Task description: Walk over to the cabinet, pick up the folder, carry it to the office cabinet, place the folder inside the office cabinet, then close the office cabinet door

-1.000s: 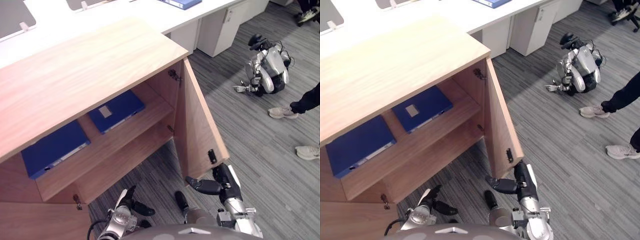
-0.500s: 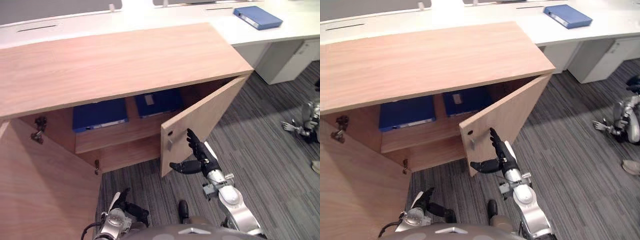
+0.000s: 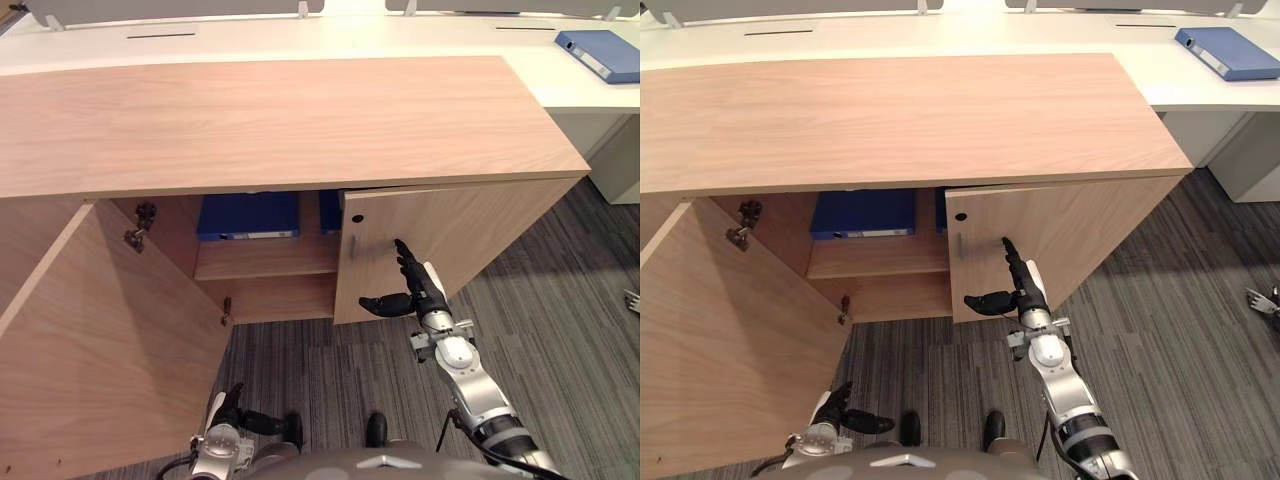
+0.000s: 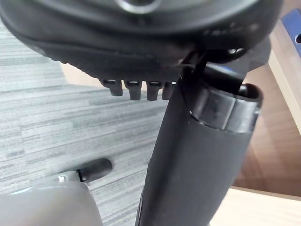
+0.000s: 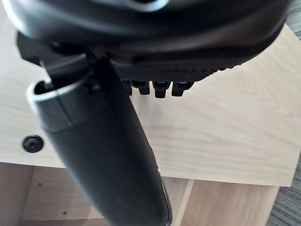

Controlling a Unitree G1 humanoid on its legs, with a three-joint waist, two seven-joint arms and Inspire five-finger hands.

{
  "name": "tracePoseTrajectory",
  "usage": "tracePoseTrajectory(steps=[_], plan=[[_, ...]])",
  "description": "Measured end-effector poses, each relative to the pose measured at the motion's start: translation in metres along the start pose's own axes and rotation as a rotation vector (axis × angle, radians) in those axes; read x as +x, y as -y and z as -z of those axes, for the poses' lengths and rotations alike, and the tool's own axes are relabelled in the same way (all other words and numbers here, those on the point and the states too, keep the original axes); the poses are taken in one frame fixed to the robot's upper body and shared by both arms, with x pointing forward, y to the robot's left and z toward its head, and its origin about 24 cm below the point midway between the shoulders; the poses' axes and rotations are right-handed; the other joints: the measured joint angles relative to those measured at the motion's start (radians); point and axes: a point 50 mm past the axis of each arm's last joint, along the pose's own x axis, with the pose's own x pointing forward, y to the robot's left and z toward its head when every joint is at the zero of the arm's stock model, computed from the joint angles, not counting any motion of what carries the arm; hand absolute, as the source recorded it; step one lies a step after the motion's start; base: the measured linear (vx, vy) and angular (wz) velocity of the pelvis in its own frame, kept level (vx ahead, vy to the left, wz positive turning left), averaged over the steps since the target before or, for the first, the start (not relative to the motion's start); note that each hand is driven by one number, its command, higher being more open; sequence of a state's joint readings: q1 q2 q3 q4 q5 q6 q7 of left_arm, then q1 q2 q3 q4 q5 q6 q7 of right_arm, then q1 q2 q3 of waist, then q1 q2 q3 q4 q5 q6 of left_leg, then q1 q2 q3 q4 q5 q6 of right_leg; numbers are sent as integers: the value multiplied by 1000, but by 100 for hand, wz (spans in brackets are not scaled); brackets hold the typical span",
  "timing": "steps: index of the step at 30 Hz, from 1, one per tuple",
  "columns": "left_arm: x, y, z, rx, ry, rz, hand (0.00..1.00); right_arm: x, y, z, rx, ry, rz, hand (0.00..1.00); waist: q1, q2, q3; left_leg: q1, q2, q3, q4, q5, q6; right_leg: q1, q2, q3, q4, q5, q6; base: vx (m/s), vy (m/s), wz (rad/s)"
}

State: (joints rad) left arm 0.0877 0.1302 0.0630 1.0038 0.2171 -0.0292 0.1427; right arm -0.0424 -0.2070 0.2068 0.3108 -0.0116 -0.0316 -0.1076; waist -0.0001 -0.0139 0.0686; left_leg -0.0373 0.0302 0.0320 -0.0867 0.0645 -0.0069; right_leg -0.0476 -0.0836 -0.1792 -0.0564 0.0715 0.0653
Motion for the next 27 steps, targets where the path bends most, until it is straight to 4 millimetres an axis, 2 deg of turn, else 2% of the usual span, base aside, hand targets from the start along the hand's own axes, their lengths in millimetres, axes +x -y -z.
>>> tracePoseTrajectory(steps=[4,7,10,14,17,22,27], plan=[[-1,-1,4,-11,-11,-4,100,0,2,23,-8,-109,13,100,1,2,1,5,-2,-19,0,0,0,15,-1,-16,0,-7,0,22,5,14],[-1,-1,4,-12,-13,-3,100,-8,6,40,9,-174,40,100,3,7,-1,6,-2,-20,0,0,0,16,-1,-17,0,-11,0,4,2,1],[-1,0,6,-11,-24,-2,100,-25,6,67,10,-283,62,100,2,9,-2,19,0,-20,-1,-2,-3,29,0,-17,2,-16,0,0,0,0],[-2,1,8,-12,-33,0,100,-60,3,115,-38,-496,57,100,-2,13,-5,35,3,-16,-1,-4,-5,34,1,-14,18,-27,-2,-5,2,-2],[-2,1,9,-19,-37,1,100,-83,-1,144,-30,-658,69,100,-4,12,-5,44,5,-5,-1,-5,-5,35,2,-2,25,-28,-2,-21,3,-10],[-3,1,12,-58,-50,-4,100,-108,3,168,-12,-809,110,100,-5,12,-6,69,4,4,-3,-13,-11,46,-4,4,48,-44,4,-35,13,-5],[-3,-2,13,-147,-65,-34,100,-115,8,174,18,-854,179,100,-12,0,-1,50,-17,-62,-5,-2,-4,-21,-27,12,228,-164,14,-35,-13,39]])
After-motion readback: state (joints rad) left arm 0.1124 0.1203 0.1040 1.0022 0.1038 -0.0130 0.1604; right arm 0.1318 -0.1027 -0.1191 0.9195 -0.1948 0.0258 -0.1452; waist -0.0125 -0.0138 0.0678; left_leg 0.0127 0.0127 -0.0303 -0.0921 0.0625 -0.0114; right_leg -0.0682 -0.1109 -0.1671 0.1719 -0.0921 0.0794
